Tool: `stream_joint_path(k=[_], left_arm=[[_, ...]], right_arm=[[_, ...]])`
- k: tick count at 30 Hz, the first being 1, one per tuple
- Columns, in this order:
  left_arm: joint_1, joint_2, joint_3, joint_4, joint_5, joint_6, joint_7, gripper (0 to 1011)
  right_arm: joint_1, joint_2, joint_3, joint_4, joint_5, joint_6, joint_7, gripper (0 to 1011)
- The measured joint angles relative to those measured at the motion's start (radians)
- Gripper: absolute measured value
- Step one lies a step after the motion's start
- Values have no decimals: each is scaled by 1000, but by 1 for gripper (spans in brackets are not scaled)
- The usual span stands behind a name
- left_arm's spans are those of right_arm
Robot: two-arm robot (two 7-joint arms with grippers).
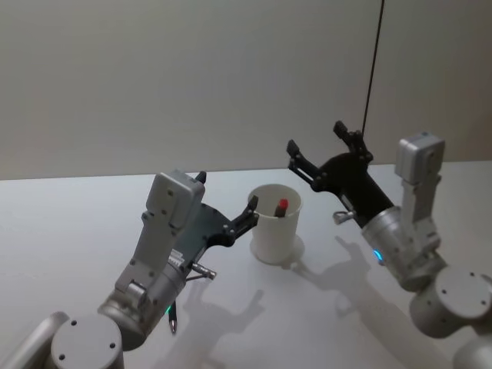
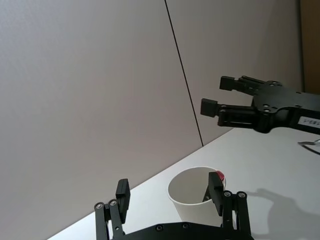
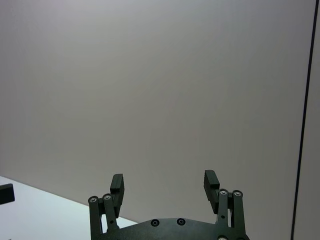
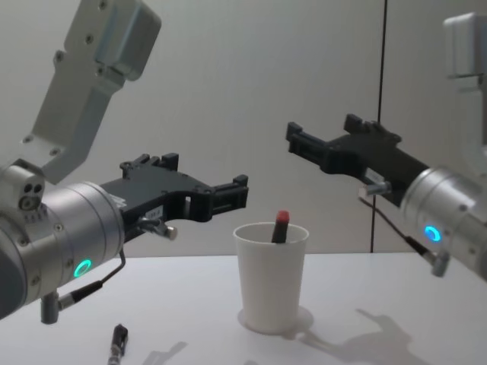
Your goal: Place the pen into the pen holder.
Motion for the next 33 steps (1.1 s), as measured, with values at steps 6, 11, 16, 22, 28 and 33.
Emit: stream_joint_path(k=[6, 11, 16, 22, 28, 33], left_arm=[[0, 0, 0, 0, 0, 0, 0, 1000], [0, 0, 0, 0, 0, 0, 0, 1000], [0, 0, 0, 0, 0, 0, 0, 1000], [0, 0, 0, 0, 0, 0, 0, 1000], [0, 0, 0, 0, 0, 0, 0, 1000], [0, 0, 0, 0, 0, 0, 0, 1000]], right_arm=[[-54, 30, 10, -92, -3, 68, -10, 1002], [-108, 59, 20, -176, -3, 122, -25, 1002], [-152, 82, 29, -239, -2, 164, -40, 1002], [-208, 113, 41, -311, 9, 218, -58, 1002], [-258, 144, 54, -369, 21, 263, -72, 1002], [-296, 167, 64, -412, 27, 297, -88, 1001]])
